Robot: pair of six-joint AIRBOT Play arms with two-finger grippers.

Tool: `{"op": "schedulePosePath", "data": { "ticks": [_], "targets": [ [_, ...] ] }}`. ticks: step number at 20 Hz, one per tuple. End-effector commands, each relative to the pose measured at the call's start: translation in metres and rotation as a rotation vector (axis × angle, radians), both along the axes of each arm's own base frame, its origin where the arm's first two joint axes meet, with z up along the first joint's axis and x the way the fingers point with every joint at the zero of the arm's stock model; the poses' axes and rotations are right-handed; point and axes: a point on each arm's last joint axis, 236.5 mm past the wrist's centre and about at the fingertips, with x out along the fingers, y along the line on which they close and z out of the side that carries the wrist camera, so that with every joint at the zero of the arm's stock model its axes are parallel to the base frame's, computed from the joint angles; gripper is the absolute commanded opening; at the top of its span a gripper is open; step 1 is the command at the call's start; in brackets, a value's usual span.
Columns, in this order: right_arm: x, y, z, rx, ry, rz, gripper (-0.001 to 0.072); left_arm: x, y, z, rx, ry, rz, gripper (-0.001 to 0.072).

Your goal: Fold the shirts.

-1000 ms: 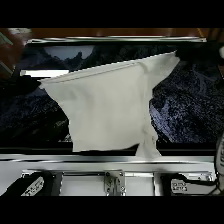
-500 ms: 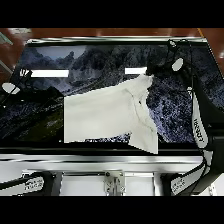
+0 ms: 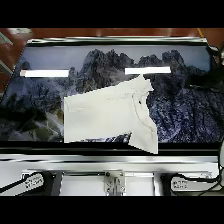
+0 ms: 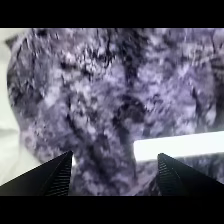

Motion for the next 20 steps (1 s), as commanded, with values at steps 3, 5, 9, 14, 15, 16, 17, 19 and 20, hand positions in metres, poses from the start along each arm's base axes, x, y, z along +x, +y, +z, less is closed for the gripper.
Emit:
{"op": "schedulePosePath", "data": {
  "ticks": [3,5,9,14,15,16,17,19,20],
  "targets": [
    [-0.051,0.021,-0.017,0.346,0.138,-0.08,0.0644,-0.049,-0.058,-0.059,-0.208,-0.003,0.074,0.067],
    [-0.052,0.028,-0.027,0.35,0.155,-0.074,0.0645,-0.047,-0.062,-0.068,-0.225,-0.011,0.117,0.0669],
    [-0.051,0.028,-0.039,0.346,0.153,-0.084,0.0644,-0.039,-0.065,-0.077,-0.258,-0.013,0.156,0.0669],
    [-0.052,0.024,-0.042,0.327,0.157,-0.081,0.0644,-0.029,-0.088,-0.089,-0.281,-0.009,0.125,0.0667],
    [-0.053,0.022,-0.043,0.318,0.162,-0.081,0.0644,-0.031,-0.095,-0.092,-0.283,0.002,0.105,0.0635],
    [-0.053,0.021,-0.044,0.311,0.165,-0.082,0.0645,-0.029,-0.101,-0.093,-0.287,-0.002,0.095,0.0583],
    [-0.055,0.018,-0.045,0.299,0.17,-0.083,0.0644,-0.024,-0.104,-0.093,-0.29,-0.012,0.104,0.0544],
    [-0.063,0.011,-0.049,0.263,0.202,-0.081,0.0644,-0.013,-0.11,-0.091,-0.3,-0.035,0.133,0.0259],
    [-0.071,0.006,-0.052,0.235,0.234,-0.07,0.0645,-0.012,-0.112,-0.09,-0.307,-0.037,0.134,0.0125]
  ]
}}
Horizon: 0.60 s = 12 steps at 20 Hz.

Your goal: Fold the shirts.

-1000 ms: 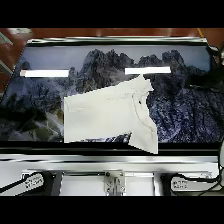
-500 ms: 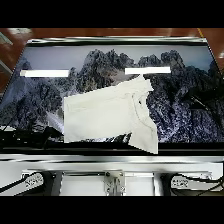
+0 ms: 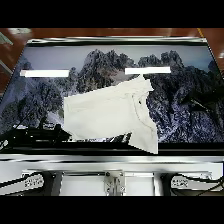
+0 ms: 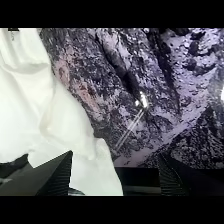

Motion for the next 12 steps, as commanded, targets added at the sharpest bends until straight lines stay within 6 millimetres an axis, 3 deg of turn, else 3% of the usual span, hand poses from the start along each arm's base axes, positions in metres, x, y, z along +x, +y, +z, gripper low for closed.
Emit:
{"op": "schedulePosePath", "data": {
  "ticks": [1,2,5,8,12],
  "targets": [
    [-0.025,-0.01,-0.013,-0.049,0.091,0.056,0.0646,0.011,-0.012,0.004,-0.027,-0.019,0.023,0.0094],
    [-0.036,-0.004,-0.021,-0.028,0.128,0.084,0.0646,0.009,-0.014,0.005,-0.034,-0.024,0.006,0.004],
    [-0.07,0.034,-0.061,0.03,0.225,0.23,0.0675,0.009,-0.018,0.015,-0.049,-0.06,-0.035,0.0039],
    [-0.084,0.069,-0.101,0.02,0.229,0.357,0.0675,0.016,-0.017,0.032,-0.038,-0.12,-0.045,0.0038],
    [-0.088,0.108,-0.113,0.0,0.199,0.532,0.0675,0.022,-0.015,0.052,-0.025,-0.188,-0.051,0.0038]
  ]
}}
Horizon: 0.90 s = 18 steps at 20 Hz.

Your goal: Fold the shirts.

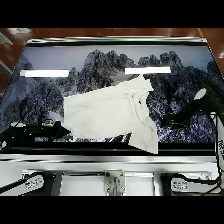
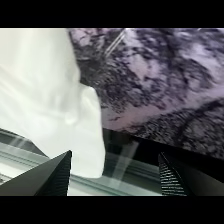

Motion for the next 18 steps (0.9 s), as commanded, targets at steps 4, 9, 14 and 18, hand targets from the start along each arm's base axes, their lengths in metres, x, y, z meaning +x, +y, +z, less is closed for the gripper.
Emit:
{"op": "schedulePosePath", "data": {
  "ticks": [4,9,14,18],
  "targets": [
    [0.008,0.045,-0.02,-0.02,-0.093,0.18,0.0675,0.003,-0.002,0.018,-0.004,-0.049,-0.007,0.0038],
    [0.007,0.068,-0.047,-0.038,-0.062,0.228,0.0651,0.004,-0.001,0.018,-0.002,-0.045,0.003,0.0039],
    [0.02,0.053,-0.019,-0.113,-0.104,0.301,0.0059,0.021,0.011,0.037,0.063,-0.109,-0.063,0.0036],
    [0.105,0.056,0.125,-0.165,-0.591,0.267,0.006,0.081,0.033,0.178,0.221,-0.476,-0.159,0.0036]
  ]
}}
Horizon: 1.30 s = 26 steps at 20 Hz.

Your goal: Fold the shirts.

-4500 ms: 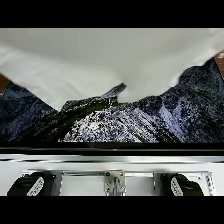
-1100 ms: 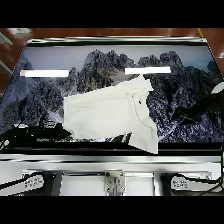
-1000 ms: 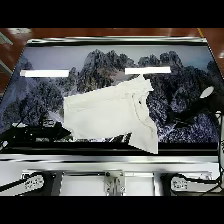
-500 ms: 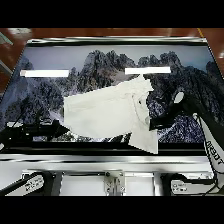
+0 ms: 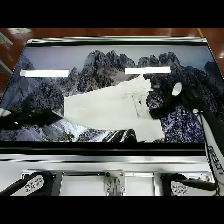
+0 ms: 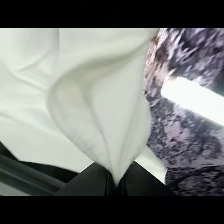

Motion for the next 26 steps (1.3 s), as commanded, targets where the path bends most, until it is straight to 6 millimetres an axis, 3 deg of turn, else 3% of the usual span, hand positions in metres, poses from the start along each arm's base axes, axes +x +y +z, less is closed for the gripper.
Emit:
{"op": "schedulePosePath", "data": {
  "ticks": [1,2,4,5,7,8,9,10,12,14,17,19,21,24,26],
  "targets": [
    [0.058,-0.001,0.143,0.006,-0.438,-0.002,0.006,0.039,0.019,0.142,0.165,-0.338,-0.038,0.0036],
    [0.069,0.002,0.207,0.026,-0.617,-0.01,0.006,0.046,0.023,0.202,0.219,-0.485,-0.024,0.0036],
    [0.06,0.001,0.327,0.049,-0.915,-0.018,0.006,0.034,0.022,0.332,0.321,-0.788,0.011,0.0036],
    [0.045,-0.002,0.381,0.055,-1.054,-0.027,0.006,0.015,0.015,0.394,0.376,-0.945,0.016,0.0037],
    [0.002,-0.013,0.487,0.071,-1.348,-0.075,0.0059,-0.036,0.004,0.489,0.502,-1.205,0.047,0.0037],
    [-0.027,-0.018,0.535,0.091,-1.494,-0.105,0.006,-0.067,0.001,0.528,0.565,-1.31,0.088,0.0037],
    [-0.055,-0.024,0.571,0.111,-1.608,-0.138,0.006,-0.095,0.002,0.554,0.621,-1.377,0.149,0.0037],
    [-0.082,-0.027,0.599,0.142,-1.703,-0.162,0.0059,-0.118,0.006,0.57,0.662,-1.415,0.213,0.0037],
    [-0.122,-0.03,0.624,0.176,-1.799,-0.18,0.006,-0.149,0.013,0.575,0.7,-1.419,0.306,0.0037],
    [-0.138,-0.032,0.624,0.191,-1.799,-0.194,0.006,-0.161,0.016,0.557,0.708,-1.365,0.326,0.0038],
    [-0.122,-0.034,0.59,0.14,-1.654,-0.191,0.006,-0.149,0.028,0.509,0.74,-1.207,0.3,0.0038],
    [-0.092,-0.037,0.535,0.069,-1.434,-0.186,0.006,-0.128,0.041,0.469,0.752,-1.061,0.27,0.0038],
    [-0.065,-0.039,0.454,0.004,-1.098,-0.183,0.006,-0.104,0.056,0.422,0.747,-0.903,0.237,0.0039],
    [-0.023,-0.039,0.348,-0.044,-0.679,-0.237,0.006,-0.065,0.076,0.335,0.705,-0.66,0.191,0.0039],
    [0.024,-0.033,0.28,-0.048,-0.526,-0.274,0.006,-0.039,0.089,0.27,0.671,-0.488,0.162,0.0038]
  ]
}}
